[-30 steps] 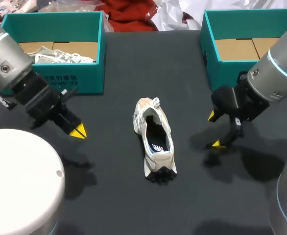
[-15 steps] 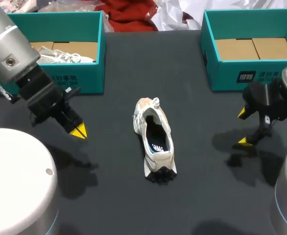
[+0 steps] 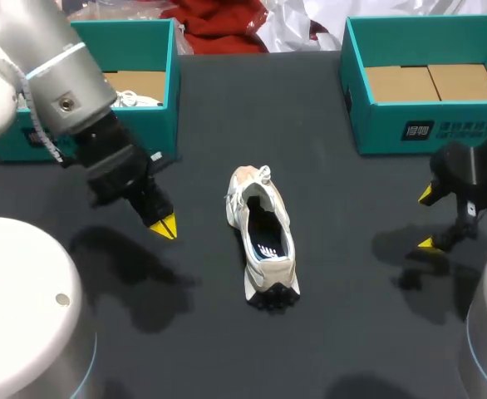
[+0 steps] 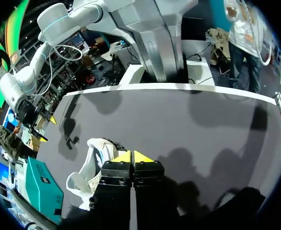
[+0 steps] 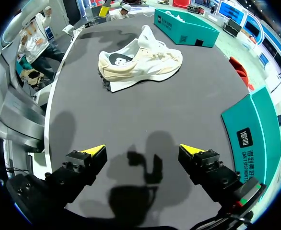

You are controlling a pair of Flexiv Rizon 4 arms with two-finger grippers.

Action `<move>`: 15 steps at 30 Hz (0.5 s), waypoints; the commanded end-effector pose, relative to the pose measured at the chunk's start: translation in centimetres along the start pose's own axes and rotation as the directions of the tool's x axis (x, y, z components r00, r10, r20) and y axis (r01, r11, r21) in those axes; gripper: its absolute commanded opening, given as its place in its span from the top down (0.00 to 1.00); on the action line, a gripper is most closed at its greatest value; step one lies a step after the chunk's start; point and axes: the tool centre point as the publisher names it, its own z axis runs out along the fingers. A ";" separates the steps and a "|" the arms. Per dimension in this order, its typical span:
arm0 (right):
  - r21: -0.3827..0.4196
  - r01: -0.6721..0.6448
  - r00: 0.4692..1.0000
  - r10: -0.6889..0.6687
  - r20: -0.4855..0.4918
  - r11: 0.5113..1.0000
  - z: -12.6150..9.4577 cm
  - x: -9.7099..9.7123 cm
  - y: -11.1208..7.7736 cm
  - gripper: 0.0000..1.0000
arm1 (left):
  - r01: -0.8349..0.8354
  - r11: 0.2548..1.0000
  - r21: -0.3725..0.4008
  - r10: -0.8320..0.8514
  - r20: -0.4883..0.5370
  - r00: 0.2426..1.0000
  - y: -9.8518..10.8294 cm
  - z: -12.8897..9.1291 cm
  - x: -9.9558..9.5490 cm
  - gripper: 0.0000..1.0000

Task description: Take the shoe out of the shoebox, open the shoe tongue, remove and reinsert the insole, then place the shoe into the shoebox

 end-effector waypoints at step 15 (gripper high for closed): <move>0.000 0.001 1.000 -0.001 0.003 1.000 0.0 0.2 -0.1 0.00 | -0.103 0.993 -0.049 0.092 -0.188 0.978 1.8 2.4 -6.6 1.00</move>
